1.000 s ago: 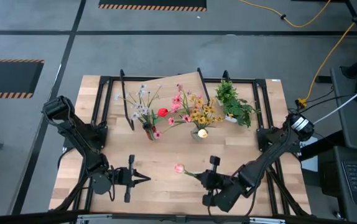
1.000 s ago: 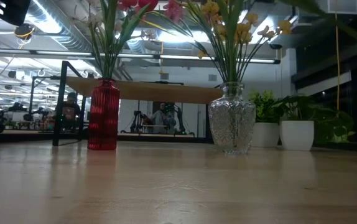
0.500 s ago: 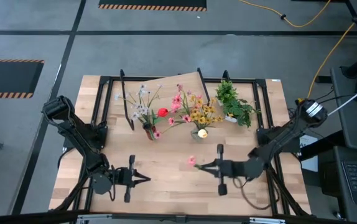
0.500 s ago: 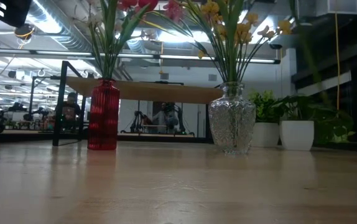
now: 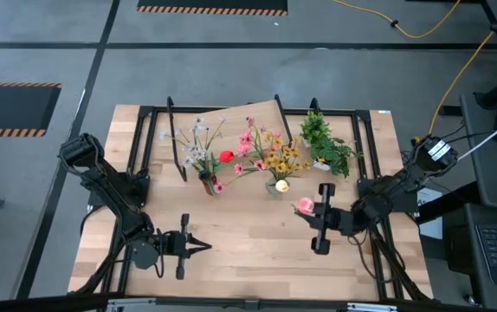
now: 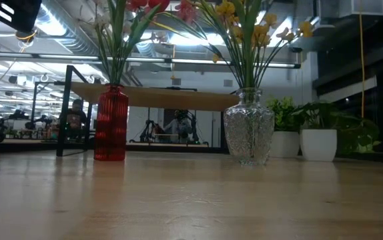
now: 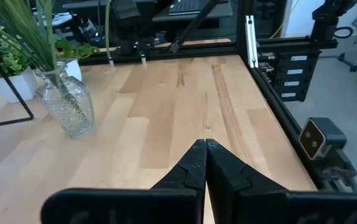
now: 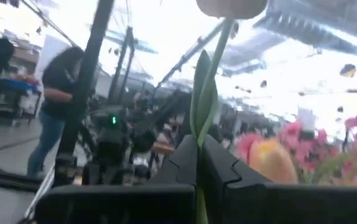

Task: Pick and place flowers into a vace then onto a shelf
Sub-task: Put the pink flower into the transparent flower vase

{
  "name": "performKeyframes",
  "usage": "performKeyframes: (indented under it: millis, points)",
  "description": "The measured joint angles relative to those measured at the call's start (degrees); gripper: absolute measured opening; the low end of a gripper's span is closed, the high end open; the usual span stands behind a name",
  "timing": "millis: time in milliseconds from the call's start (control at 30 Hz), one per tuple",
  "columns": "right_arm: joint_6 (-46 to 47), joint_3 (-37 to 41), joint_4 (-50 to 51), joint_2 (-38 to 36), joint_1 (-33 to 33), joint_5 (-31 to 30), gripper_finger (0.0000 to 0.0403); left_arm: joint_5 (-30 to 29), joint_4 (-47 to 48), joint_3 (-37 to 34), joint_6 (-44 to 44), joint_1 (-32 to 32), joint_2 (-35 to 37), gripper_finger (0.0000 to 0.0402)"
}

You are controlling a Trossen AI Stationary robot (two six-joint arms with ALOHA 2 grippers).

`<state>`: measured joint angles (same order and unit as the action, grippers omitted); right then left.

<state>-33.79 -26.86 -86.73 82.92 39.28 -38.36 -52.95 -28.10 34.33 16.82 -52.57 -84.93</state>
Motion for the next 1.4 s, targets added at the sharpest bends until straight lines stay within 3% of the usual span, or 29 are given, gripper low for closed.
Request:
performKeyframes:
  millis: [600,1167,1400]
  points:
    - [-2.5,0.0,-1.4,0.0,-11.5,8.6,0.0002,3.4,0.1,0.0,0.0,4.0,0.0,0.0003]
    - [2.2,0.0,-1.1,4.8,-17.0,8.5,0.0002,3.4,0.1,0.0,0.0,4.0,0.0,0.0003]
    - [2.3,0.0,-1.2,7.0,-17.4,3.7,0.0002,3.5,0.1,0.0,0.5,3.9,0.0,0.0003]
